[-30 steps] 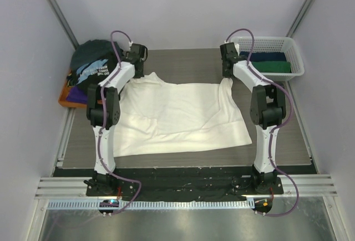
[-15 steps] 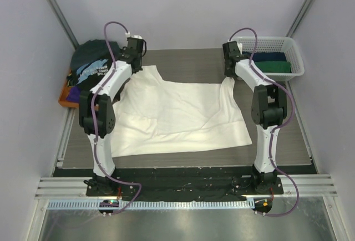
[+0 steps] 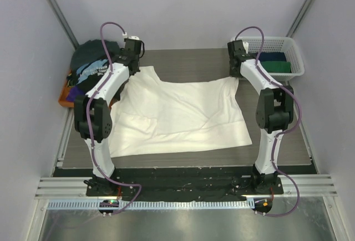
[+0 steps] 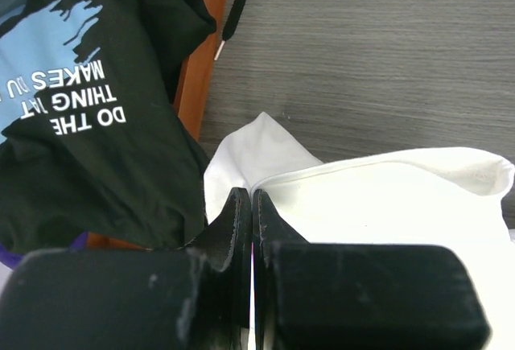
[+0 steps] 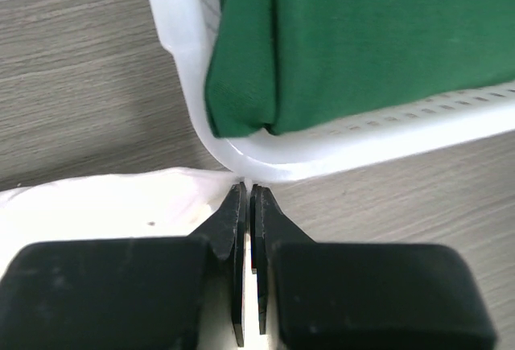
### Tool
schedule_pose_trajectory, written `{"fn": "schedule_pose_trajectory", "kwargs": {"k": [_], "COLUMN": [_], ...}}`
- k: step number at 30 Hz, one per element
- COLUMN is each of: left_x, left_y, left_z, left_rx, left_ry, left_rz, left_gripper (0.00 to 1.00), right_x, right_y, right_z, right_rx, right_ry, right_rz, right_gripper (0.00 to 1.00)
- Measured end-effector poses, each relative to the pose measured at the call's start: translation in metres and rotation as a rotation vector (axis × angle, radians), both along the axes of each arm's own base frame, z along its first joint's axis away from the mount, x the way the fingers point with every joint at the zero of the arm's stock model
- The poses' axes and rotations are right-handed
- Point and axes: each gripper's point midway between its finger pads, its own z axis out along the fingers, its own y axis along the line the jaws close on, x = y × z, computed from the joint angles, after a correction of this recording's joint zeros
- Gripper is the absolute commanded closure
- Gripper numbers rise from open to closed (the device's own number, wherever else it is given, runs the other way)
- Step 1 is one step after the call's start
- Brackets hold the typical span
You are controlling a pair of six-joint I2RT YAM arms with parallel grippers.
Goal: Roll the t-shirts
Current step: Fold the T-shirt at the center of the board.
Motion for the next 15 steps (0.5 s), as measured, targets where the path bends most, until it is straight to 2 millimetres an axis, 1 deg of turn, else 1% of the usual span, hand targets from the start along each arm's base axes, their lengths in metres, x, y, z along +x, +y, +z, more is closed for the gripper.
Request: {"fn": "schedule_pose_trajectory", "kwargs": {"k": [5,8,12,15], "left_x": [-0.001,0.001,0.010,0.019], "left_y": [-0.004,-0.007,-0.011,-0.014], "left_z": [-0.004,-0.005,-0.009,-0.014], "left_rx": [-0.024,-0.037,-0.045,-0.045], "left_ry": [0.006,0.006,0.006,0.009], "left_rz": [-0.009,-0.016,-0.022,-0.023], "left_gripper": [1.00,1.00,1.00,1.00], "right_x": [-0.009,-0.012,-0.014,-0.017], "right_y": [-0.006,-0.007,-0.008,-0.013], "right_z": [0.018,0.025,0.028,0.028], "right_rx": [-0.010,-0.012,-0.016,-0.039], "right_ry": [-0.028,-0.040,-0.042,-0.036], "right_rz": [-0.014,-0.019,-0.025,-0.043], "right_gripper": [0.98,0.98,0.99,0.98]}}
